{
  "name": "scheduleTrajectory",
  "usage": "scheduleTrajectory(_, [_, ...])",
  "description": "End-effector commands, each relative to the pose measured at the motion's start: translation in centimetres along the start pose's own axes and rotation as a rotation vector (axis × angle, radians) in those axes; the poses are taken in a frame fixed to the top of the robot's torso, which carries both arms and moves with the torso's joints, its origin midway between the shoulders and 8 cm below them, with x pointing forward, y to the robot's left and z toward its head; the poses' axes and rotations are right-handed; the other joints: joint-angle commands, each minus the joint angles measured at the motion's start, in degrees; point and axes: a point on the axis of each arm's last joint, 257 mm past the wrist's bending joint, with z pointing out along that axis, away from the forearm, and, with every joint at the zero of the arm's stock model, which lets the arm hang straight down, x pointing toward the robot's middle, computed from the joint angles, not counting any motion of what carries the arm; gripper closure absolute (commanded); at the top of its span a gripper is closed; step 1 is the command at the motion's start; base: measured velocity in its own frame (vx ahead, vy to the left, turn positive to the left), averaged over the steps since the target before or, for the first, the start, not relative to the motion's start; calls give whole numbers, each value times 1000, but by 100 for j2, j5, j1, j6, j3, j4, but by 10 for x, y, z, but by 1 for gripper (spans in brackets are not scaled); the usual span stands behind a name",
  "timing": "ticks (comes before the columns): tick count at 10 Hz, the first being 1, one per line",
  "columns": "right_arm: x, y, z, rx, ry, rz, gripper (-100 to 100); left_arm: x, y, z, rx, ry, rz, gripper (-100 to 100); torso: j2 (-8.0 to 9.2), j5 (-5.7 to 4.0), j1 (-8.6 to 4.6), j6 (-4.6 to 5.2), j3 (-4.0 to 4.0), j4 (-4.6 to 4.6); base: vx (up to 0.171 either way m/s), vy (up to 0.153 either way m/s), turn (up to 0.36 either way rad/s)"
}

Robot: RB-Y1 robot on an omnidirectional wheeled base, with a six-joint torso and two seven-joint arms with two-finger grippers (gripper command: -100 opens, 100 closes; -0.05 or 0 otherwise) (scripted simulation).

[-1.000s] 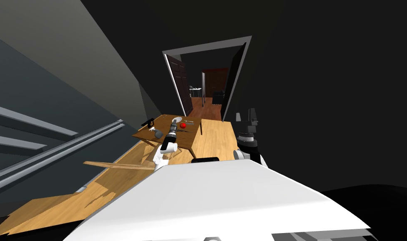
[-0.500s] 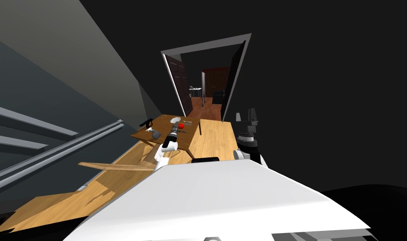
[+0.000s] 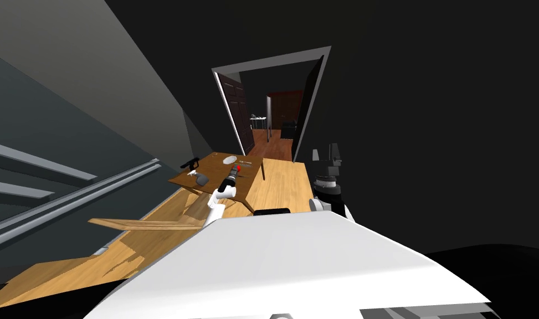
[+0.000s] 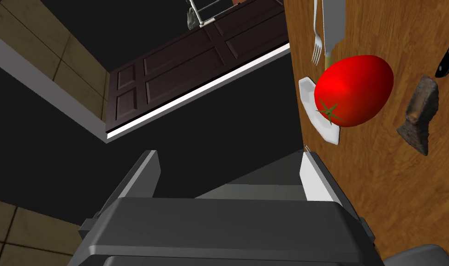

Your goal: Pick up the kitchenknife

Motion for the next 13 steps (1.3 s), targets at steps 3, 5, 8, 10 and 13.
scheduleTrajectory(3, [0, 0, 0, 0, 0, 0, 0, 7, 36, 7, -121, 36, 29, -100, -1, 1, 9, -1, -1, 0, 83, -102, 26])
scheduleTrajectory(5, [0, 0, 0, 0, 0, 0, 0, 9, 61, 10, -193, 56, 50, -100, 2, 3, 20, 0, 1, 0, 73, -82, 24])
scheduleTrajectory(8, [0, 0, 0, 0, 0, 0, 0, 11, 85, 12, -266, 75, 73, -100, 11, 6, 30, -1, 6, 3, 52, -61, 17])
scheduleTrajectory(10, [0, 0, 0, 0, 0, 0, 0, 10, 108, 12, -337, 92, 97, -100, -1, 3, 22, -2, 0, 0, 97, -81, 34])
scheduleTrajectory(13, [0, 0, 0, 0, 0, 0, 0, 9, 134, 10, -412, 108, 121, -100, 8, 7, 38, -2, 5, 2, 61, -49, 17])
